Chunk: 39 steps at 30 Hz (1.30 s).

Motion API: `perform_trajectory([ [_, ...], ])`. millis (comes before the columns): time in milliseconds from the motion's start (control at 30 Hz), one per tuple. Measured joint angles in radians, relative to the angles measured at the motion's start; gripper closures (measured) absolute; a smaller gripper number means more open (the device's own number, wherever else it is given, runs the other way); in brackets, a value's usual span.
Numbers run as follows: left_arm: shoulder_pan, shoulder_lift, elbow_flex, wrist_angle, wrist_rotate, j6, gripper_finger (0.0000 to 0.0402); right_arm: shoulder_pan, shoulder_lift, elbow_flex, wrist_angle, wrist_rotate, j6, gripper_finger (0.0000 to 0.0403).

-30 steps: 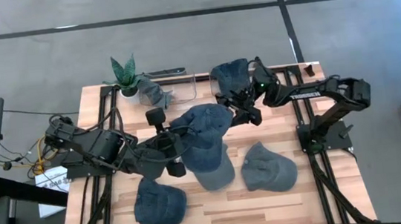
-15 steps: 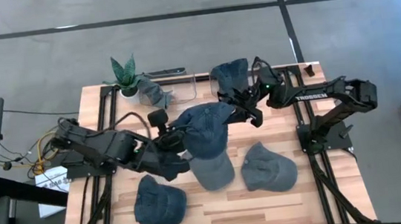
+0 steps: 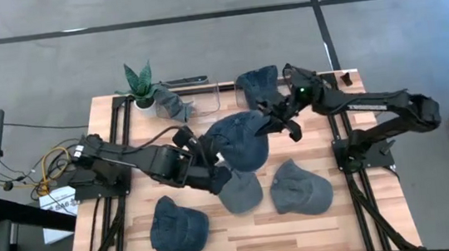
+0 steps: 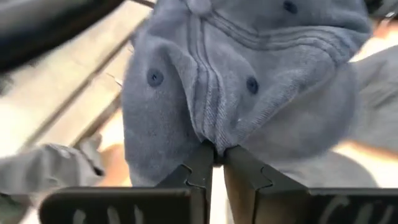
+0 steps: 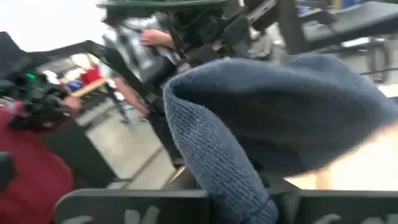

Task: Pick & Place hat
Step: Put the top blue cap into the right transparent bin

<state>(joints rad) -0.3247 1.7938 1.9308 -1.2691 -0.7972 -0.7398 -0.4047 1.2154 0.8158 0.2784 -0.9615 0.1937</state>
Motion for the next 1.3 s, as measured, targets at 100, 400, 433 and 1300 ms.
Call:
perform_trajectory([
  [100,0.018,0.002,0.0,0.024,0.044,-0.039,0.0351,-0.025,-0.076,0.0,-0.152,0.05,-0.068,0.0398],
  [400,0.089,0.001,0.0,0.149,0.078,-0.016,0.0261,-0.086,-0.268,0.0,-0.505,0.269,-0.151,0.0399],
  [433,0.099,0.001,0.0,0.158,0.08,0.0,0.0253,-0.094,-0.287,0.0,-0.533,0.294,-0.151,0.0399],
  [1300,0.377,-0.023,-0.43,0.824,0.615,0.435,0.0336,-0.402,-0.22,0.143,-0.704,0.407,-0.243,0.0399],
])
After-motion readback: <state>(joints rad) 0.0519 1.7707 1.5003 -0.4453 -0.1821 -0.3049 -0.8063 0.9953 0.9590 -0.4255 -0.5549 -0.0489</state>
